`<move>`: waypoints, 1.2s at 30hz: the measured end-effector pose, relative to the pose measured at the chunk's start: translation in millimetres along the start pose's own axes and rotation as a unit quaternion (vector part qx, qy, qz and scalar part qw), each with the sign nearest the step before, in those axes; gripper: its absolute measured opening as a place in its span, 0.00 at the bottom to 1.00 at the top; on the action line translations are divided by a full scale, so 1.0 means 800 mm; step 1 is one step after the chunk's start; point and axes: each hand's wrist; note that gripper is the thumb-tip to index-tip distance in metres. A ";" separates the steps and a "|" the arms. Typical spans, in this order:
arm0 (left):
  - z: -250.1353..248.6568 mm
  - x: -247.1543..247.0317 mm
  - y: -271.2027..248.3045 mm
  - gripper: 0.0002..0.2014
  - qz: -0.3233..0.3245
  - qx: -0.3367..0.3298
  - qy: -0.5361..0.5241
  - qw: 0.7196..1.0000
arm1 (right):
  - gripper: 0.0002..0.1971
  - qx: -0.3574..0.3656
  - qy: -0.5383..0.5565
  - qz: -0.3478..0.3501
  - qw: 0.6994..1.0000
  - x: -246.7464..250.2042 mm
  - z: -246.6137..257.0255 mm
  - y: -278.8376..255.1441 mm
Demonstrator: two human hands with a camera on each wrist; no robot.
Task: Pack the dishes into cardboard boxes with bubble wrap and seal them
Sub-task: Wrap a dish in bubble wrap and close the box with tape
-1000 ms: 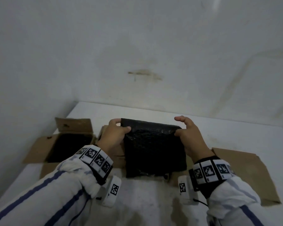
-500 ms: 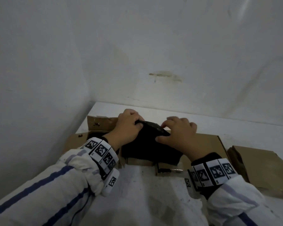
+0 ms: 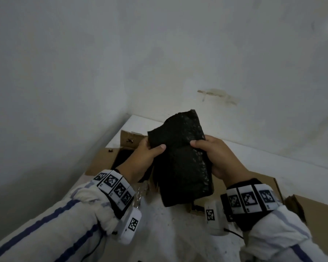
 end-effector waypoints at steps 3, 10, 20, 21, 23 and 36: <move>0.006 -0.001 -0.009 0.17 0.009 0.075 -0.091 0.993 | 0.11 -0.017 0.076 0.067 0.995 -0.004 -0.008 0.007; 0.016 0.038 -0.033 0.20 -0.059 0.105 -0.087 0.989 | 0.16 -0.083 0.068 0.155 0.982 -0.022 -0.029 0.010; 0.002 0.075 -0.048 0.15 -0.084 0.041 -0.141 0.986 | 0.26 -0.119 0.138 0.242 0.953 -0.077 -0.038 0.024; -0.001 0.083 -0.047 0.12 -0.104 0.029 -0.110 0.988 | 0.19 -0.086 0.123 0.210 0.966 -0.082 -0.037 0.028; -0.002 0.104 -0.043 0.11 -0.135 0.020 -0.043 0.990 | 0.17 -0.019 0.063 0.133 0.989 -0.091 -0.040 0.036; -0.003 0.164 -0.025 0.08 -0.180 -0.096 0.365 0.908 | 0.32 0.067 -0.415 0.098 0.902 -0.125 -0.051 0.046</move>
Point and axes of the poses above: each hand's wrist, its own y-axis towards the middle knuckle, its own x-axis out of the back of the hand, z = x × y, and after that the axes turned 7 degrees about -x, right-handed
